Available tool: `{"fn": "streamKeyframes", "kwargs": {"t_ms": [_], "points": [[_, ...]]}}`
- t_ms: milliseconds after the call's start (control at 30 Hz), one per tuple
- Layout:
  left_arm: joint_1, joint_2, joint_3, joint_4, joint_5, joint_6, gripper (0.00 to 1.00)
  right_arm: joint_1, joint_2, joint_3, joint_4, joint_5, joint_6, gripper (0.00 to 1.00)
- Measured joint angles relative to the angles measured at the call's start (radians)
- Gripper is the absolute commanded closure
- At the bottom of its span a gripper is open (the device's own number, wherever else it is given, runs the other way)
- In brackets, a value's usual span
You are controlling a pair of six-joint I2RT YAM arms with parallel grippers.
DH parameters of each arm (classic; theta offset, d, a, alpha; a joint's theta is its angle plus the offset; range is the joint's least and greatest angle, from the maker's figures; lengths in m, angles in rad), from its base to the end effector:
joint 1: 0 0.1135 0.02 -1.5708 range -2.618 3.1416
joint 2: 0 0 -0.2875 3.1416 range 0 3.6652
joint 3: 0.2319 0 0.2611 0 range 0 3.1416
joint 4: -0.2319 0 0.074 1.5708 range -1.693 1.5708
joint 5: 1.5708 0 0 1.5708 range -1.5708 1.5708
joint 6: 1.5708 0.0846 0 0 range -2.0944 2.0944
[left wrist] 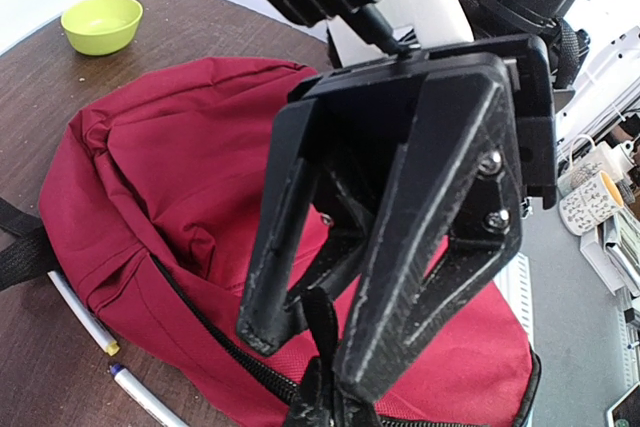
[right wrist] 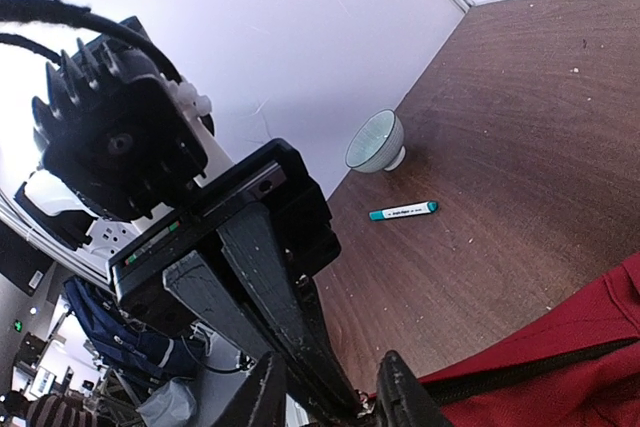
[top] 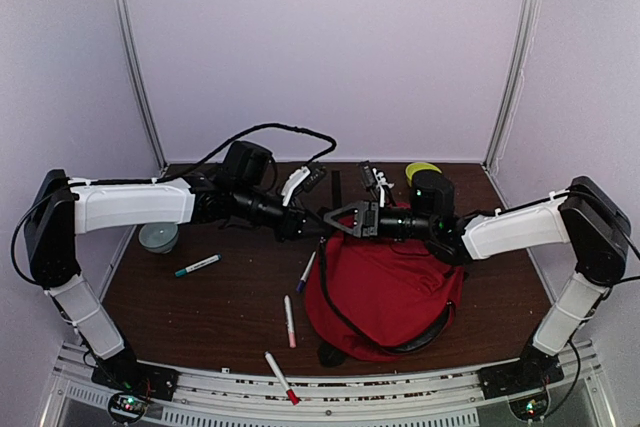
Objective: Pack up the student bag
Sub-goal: Pass from the left arm to the right
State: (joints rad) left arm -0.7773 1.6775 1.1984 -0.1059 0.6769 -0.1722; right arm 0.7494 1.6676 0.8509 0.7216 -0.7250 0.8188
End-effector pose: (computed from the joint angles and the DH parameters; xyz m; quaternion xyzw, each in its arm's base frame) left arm 0.2625 -0.3327 0.2582 0.3976 0.7464 -0.4642 0.2633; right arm 0.2562 0.3150 0.2425 -0.2144 0.6997 0.6300 0.2600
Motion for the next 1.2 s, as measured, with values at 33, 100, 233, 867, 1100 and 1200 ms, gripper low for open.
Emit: {"fn": "streamKeyframes", "kwargs": {"t_ms": [33, 100, 233, 867, 1100, 1200], "points": [[0.001, 0.000, 0.000, 0.000, 0.000, 0.000, 1.00, 0.000, 0.000, 0.000, 0.000, 0.001, -0.001, 0.75], [0.002, 0.000, -0.001, 0.000, 0.000, -0.002, 1.00, 0.000, 0.000, -0.001, 0.001, 0.004, 0.000, 0.82], [0.002, 0.000, -0.001, 0.000, 0.000, -0.003, 1.00, 0.001, 0.000, -0.001, 0.001, 0.010, -0.001, 0.88], [0.006, -0.087, -0.018, -0.037, -0.082, -0.025, 0.29, 0.022, -0.016, -0.014, -0.089, 0.043, -0.062, 1.00], [0.079, -0.185, -0.018, -0.156, -0.305, -0.116, 0.32, 0.067, -0.068, -0.006, -0.205, 0.053, -0.136, 1.00], [0.144, -0.109, 0.025, -0.270, -0.336, -0.174, 0.32, 0.100, -0.082, 0.013, -0.263, 0.056, -0.174, 1.00]]}}
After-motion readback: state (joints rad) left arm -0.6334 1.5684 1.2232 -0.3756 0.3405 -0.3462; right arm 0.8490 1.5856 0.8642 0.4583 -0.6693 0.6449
